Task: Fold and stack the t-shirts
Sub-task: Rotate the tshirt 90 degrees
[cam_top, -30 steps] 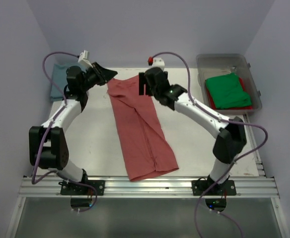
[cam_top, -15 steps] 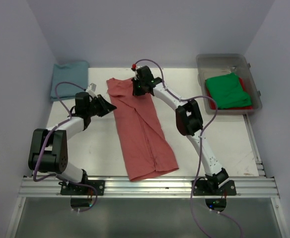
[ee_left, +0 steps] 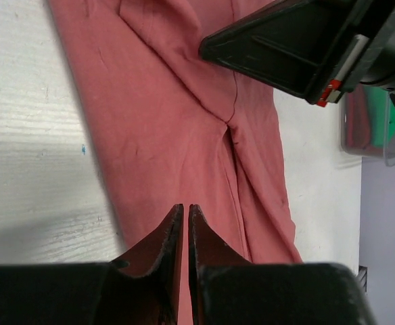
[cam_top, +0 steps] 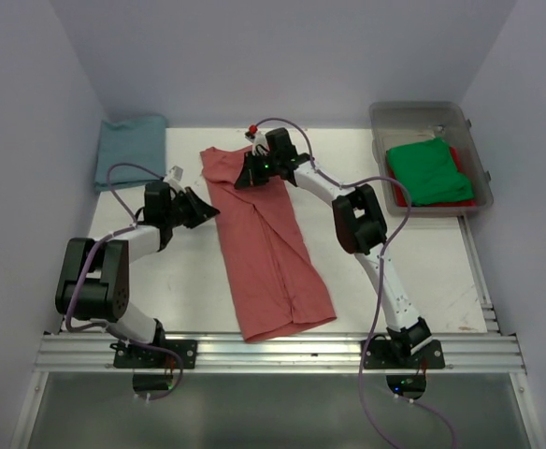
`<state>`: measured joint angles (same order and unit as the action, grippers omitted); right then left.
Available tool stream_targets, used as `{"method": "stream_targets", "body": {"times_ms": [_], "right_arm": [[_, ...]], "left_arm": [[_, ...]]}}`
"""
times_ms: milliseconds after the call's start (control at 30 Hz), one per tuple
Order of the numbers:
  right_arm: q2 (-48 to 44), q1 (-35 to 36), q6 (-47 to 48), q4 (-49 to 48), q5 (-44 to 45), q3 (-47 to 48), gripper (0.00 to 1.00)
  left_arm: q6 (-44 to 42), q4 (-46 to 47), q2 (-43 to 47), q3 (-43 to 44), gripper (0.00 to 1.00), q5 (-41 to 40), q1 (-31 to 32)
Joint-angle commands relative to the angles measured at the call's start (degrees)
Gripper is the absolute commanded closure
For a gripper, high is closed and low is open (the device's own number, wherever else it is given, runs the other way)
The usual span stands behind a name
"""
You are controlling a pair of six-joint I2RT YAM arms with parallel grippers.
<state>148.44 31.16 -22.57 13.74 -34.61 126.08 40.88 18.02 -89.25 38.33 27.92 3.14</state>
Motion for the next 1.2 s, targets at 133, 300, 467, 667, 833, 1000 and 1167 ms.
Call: {"method": "stream_targets", "body": {"times_ms": [133, 300, 467, 667, 833, 1000, 1167], "right_arm": [[-2.98, 0.31, -3.36, -7.84, -11.27, 0.13, 1.0], [0.0, 0.22, -1.7, -1.28, -5.48, 5.74, 1.0], [5.54, 0.13, 0.41, 7.26, 2.87, 14.97, 1.0], [7.56, -0.57, 0.5, 9.81, 7.36, 14.63, 1.0], [6.86, -0.92, 1.12, 11.4, 11.92, 11.92, 1.0], [4.84, -0.92, 1.38, 12.98, 22.47, 10.15, 1.0], [4.4, -0.92, 1.91, 14.3, 26.44, 9.62, 1.0]], "left_arm": [[-0.63, 4.83, -0.75, -1.06, 0.91, 0.38, 0.29], [0.16, 5.53, -2.5, -0.8, 0.92, 0.56, 0.29], [0.34, 5.71, -4.17, -0.36, 0.93, -0.32, 0.29], [0.95, 5.36, -4.88, 0.61, 0.94, -1.11, 0.29], [1.13, 4.83, -4.62, 1.4, 0.95, -1.64, 0.29], [1.74, 4.83, -5.31, 3.94, 0.95, -3.66, 0.29], [5.25, 7.72, -10.31, 10.26, 0.95, -5.86, 0.38]]}}
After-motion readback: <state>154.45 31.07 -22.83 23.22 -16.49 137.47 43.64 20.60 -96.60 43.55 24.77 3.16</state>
